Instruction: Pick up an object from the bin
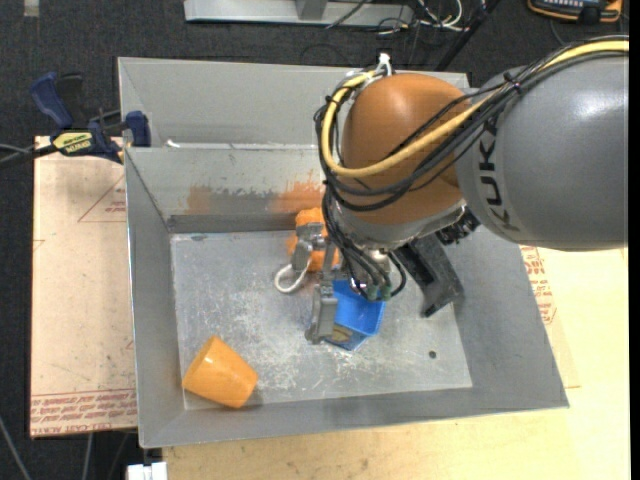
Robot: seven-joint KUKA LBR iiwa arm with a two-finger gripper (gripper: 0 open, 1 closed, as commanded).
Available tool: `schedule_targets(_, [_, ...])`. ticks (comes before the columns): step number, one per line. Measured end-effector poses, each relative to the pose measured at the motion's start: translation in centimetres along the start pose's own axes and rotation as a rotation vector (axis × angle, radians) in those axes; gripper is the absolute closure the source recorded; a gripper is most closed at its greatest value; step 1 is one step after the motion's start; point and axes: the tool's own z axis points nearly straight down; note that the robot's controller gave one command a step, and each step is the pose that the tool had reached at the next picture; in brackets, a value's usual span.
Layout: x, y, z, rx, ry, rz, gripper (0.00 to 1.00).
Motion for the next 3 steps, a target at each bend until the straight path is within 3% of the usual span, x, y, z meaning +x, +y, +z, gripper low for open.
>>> schedule_targets(1, [-0.1,-0.1,-0.5,-0.002,-0.008,0.004,0.00])
schedule_targets(2, [-1.2,-3.3,2.9,-0.002,-0.007,-0.030,0.00])
schedule_targets(3, [1.0,-5.8,6.4,-0.002,-0.008,-0.019,0.00])
